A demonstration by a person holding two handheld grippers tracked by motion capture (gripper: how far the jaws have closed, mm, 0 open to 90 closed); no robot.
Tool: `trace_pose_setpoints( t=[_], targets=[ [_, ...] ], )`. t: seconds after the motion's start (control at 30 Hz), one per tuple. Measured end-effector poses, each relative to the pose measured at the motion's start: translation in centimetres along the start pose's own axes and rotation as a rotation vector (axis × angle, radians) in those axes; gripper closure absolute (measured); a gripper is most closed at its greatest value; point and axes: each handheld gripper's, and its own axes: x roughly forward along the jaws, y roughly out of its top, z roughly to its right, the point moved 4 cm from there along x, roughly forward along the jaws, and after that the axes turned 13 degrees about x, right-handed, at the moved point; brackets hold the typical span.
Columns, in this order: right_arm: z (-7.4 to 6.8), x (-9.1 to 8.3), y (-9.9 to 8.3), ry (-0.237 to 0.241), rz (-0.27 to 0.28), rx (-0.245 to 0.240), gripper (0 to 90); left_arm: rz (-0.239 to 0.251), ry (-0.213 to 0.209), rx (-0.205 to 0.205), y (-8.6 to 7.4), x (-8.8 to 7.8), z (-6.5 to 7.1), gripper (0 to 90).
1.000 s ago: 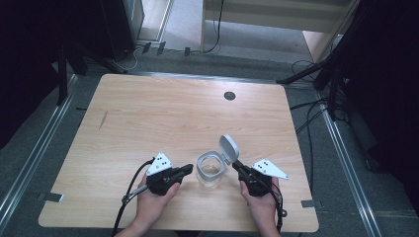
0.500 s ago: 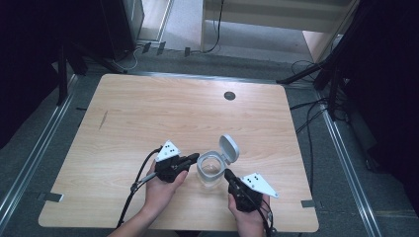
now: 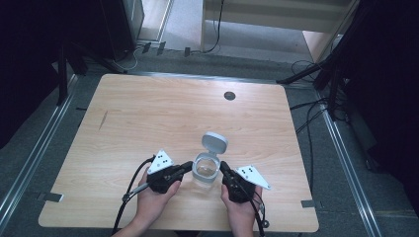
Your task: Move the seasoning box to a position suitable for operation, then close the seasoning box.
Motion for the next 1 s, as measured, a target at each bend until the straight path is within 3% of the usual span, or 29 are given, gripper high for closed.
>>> trace_pose_setpoints(
  t=[0.1, 0.23, 0.3, 0.37, 0.4, 0.5, 0.53, 0.57, 0.6, 0.63, 0.67, 0.77, 0.8, 0.83, 0.87, 0.9, 1.0],
  targets=[
    [-0.6, 0.8, 0.0, 0.034, -0.011, 0.01, 90.0, 0.002, 0.014, -0.007, -0.4, -0.7, 0.0, 90.0],
    [-0.9, 1.2, -0.1, 0.042, -0.019, 0.002, 90.0, 0.001, 0.035, 0.006, -0.7, -1.4, 0.2, 90.0],
    [-0.9, 1.2, -0.1, 0.058, -0.022, -0.013, 90.0, 0.012, 0.046, 0.001, -0.9, -1.8, -0.2, 85.6],
    [-0.6, 1.1, 0.2, 0.057, -0.015, -0.032, 90.0, 0.03, 0.101, 0.001, -1.4, -2.6, -1.2, 66.5],
    [-0.6, 1.1, 0.2, 0.057, -0.015, -0.032, 90.0, 0.039, 0.121, -0.001, -1.6, -2.9, -1.7, 66.5],
    [-0.3, 1.1, 0.4, 0.066, -0.017, -0.043, 90.0, 0.031, 0.175, -0.063, -2.8, -4.5, -4.2, 39.3],
    [0.1, 1.1, 0.6, 0.067, -0.018, -0.05, 90.0, 0.02, 0.193, -0.079, -3.2, -5.0, -4.9, 26.1],
    [0.1, 1.1, 0.6, 0.067, -0.018, -0.05, 90.0, 0.01, 0.211, -0.088, -3.5, -5.5, -5.5, 26.1],
    [0.3, 1.2, 0.8, 0.064, -0.022, -0.052, 90.0, 0.008, 0.237, -0.096, -3.9, -6.1, -6.3, 16.2],
    [0.4, 1.2, 0.9, 0.067, -0.023, -0.055, 90.0, 0.012, 0.29, -0.106, -5.0, -7.8, -8.0, 14.2],
    [0.5, 1.2, 1.1, 0.067, -0.024, -0.055, 90.0, 0.012, 0.29, -0.106, -5.0, -7.8, -8.0, 13.5],
    [0.6, 1.3, 1.5, 0.076, -0.026, -0.062, 90.0, 0.002, 0.354, -0.128, -6.1, -9.8, -9.7, 13.4],
    [0.7, 1.2, 1.8, 0.081, -0.025, -0.063, 90.0, -0.002, 0.364, -0.143, -6.4, -10.4, -10.3, 13.5],
    [0.6, 0.8, 2.6, 0.119, -0.012, -0.078, 90.0, 0.0, 0.368, -0.16, -6.8, -11.2, -10.8, 13.5],
    [0.6, 0.8, 2.6, 0.119, -0.012, -0.078, 90.0, -0.002, 0.383, -0.164, -7.0, -11.8, -11.2, 13.5],
    [0.5, 0.5, 3.2, 0.124, -0.009, -0.114, 90.0, -0.001, 0.389, -0.16, -7.2, -12.2, -11.4, 13.5],
    [0.5, 0.4, 3.9, 0.144, -0.032, -0.108, 90.0, -0.012, 0.412, -0.161, -8.1, -13.4, -12.4, 13.5]
  ],
)
